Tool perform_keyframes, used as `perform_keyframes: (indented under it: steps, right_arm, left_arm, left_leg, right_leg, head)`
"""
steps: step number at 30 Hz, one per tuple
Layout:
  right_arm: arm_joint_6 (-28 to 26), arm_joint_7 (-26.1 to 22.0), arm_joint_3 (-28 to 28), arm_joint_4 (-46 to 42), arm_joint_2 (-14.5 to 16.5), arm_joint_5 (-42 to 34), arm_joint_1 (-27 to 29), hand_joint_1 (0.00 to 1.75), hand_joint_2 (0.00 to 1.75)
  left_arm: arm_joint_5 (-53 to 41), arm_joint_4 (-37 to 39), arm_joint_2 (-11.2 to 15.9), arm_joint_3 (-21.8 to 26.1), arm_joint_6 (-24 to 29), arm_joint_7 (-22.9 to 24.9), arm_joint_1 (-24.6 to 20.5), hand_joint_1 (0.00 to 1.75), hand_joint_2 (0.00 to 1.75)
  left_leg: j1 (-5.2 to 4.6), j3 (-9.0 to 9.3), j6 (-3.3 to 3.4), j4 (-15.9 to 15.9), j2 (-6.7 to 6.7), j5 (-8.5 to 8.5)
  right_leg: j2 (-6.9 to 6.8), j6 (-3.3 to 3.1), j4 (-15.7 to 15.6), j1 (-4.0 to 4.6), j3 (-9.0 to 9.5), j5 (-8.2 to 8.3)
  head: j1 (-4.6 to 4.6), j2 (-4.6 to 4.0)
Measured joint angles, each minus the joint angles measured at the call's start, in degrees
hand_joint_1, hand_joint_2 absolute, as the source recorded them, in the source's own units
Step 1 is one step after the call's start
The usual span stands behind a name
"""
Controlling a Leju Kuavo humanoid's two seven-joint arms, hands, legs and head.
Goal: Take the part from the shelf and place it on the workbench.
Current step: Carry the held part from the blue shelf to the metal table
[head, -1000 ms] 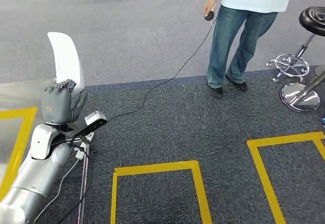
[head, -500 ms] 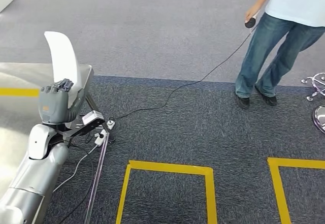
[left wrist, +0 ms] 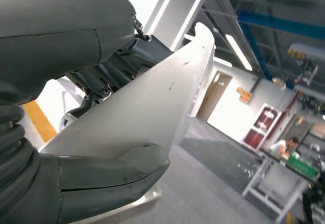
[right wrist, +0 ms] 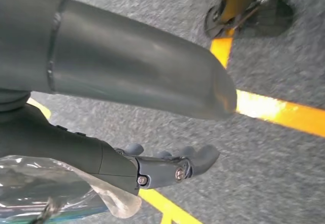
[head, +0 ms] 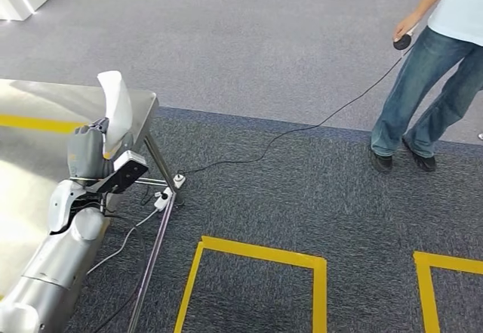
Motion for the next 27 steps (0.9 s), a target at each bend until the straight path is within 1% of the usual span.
perform_keyframes:
  steps: [2, 6, 8, 9, 12, 14, 17, 19, 27]
  right_arm:
    - [-0.1, 0.1, 0.0, 0.0, 0.1, 0.0, 0.1, 0.00, 0.00]
    - [-0.1, 0.1, 0.0, 0.0, 0.1, 0.2, 0.0, 0.00, 0.00]
    - [-0.1, 0.1, 0.0, 0.0, 0.1, 0.4, 0.0, 0.00, 0.00]
    - [-0.1, 0.1, 0.0, 0.0, 0.1, 0.5, 0.0, 0.00, 0.00]
    - [-0.1, 0.1, 0.0, 0.0, 0.1, 0.6, 0.0, 0.00, 0.00]
    - [-0.1, 0.1, 0.0, 0.0, 0.1, 0.7, 0.0, 0.00, 0.00]
    - [-0.1, 0.2, 0.0, 0.0, 0.1, 0.8, 0.0, 0.00, 0.00]
    - [-0.1, 0.2, 0.0, 0.0, 0.1, 0.9, 0.0, 0.00, 0.00]
    - [-0.1, 0.2, 0.0, 0.0, 0.1, 0.9, 0.0, 0.00, 0.00]
  left_arm:
    - [2.2, -0.2, 0.0, 0.0, -1.5, -0.4, 0.0, 1.75, 1.75]
    - [4.2, -0.8, 0.0, 0.1, -3.2, -0.6, 0.0, 1.75, 1.75]
    - [4.2, -1.0, 0.0, 0.1, -3.5, -0.7, 0.0, 1.75, 1.75]
    - [4.2, -1.0, 0.0, 0.1, -3.6, -0.7, 0.0, 1.75, 1.75]
    - [3.5, -1.0, 0.0, 0.1, -3.6, -0.7, 0.1, 1.75, 1.75]
    - [2.5, -1.1, 0.1, 0.1, -3.2, -0.7, 0.2, 1.75, 1.75]
    - [-0.2, -1.4, 0.2, 0.1, -1.1, -0.7, 0.5, 1.75, 1.75]
    - [-1.4, -1.5, 0.4, 0.1, 0.0, -0.7, 0.6, 1.75, 1.75]
    - [-1.8, -1.7, 0.7, 0.1, 0.3, -0.7, 0.8, 1.75, 1.75]
  left_leg:
    - [0.00, 0.11, 0.51, -0.1, 0.02, 0.10]
    - [0.05, 0.36, 0.58, -0.5, 0.05, 0.21]
    - [0.10, 0.40, 0.41, -0.6, 0.05, 0.27]
    - [0.14, 0.40, 0.22, -0.7, 0.05, 0.29]
    - [0.25, 0.40, -0.71, -0.8, 0.05, 0.26]
    - [0.27, 0.40, -1.11, -0.8, 0.05, 0.22]
    - [0.25, 0.38, -1.36, -0.8, 0.05, 0.18]
    - [0.21, 0.37, -1.35, -0.7, 0.04, 0.17]
    - [0.00, 0.32, -1.32, -0.6, 0.03, 0.15]
  right_leg:
    - [0.12, -0.01, 0.0, 0.05, 0.01, 0.01]
    - [0.21, -0.32, 0.0, 0.23, 0.05, -0.15]
    - [0.16, -0.51, 0.0, 0.34, 0.07, -0.23]
    - [0.14, -0.59, 0.0, 0.40, 0.08, -0.26]
    - [0.09, -0.66, 0.1, 0.46, 0.08, -0.29]
    - [0.07, -0.69, 0.1, 0.47, 0.09, -0.31]
    - [0.05, -0.70, 0.1, 0.43, 0.13, -0.31]
    - [0.01, -0.70, 0.0, 0.38, 0.17, -0.30]
    - [-0.06, -0.57, 0.0, 0.15, 0.23, -0.22]
  head:
    - [-0.01, 0.00]
    - [-0.01, 0.00]
    - [0.01, 0.00]
    - [0.02, 0.00]
    - [0.03, 0.00]
    - [0.03, 0.00]
    - [0.05, 0.00]
    - [0.05, 0.00]
    - [0.05, 0.00]
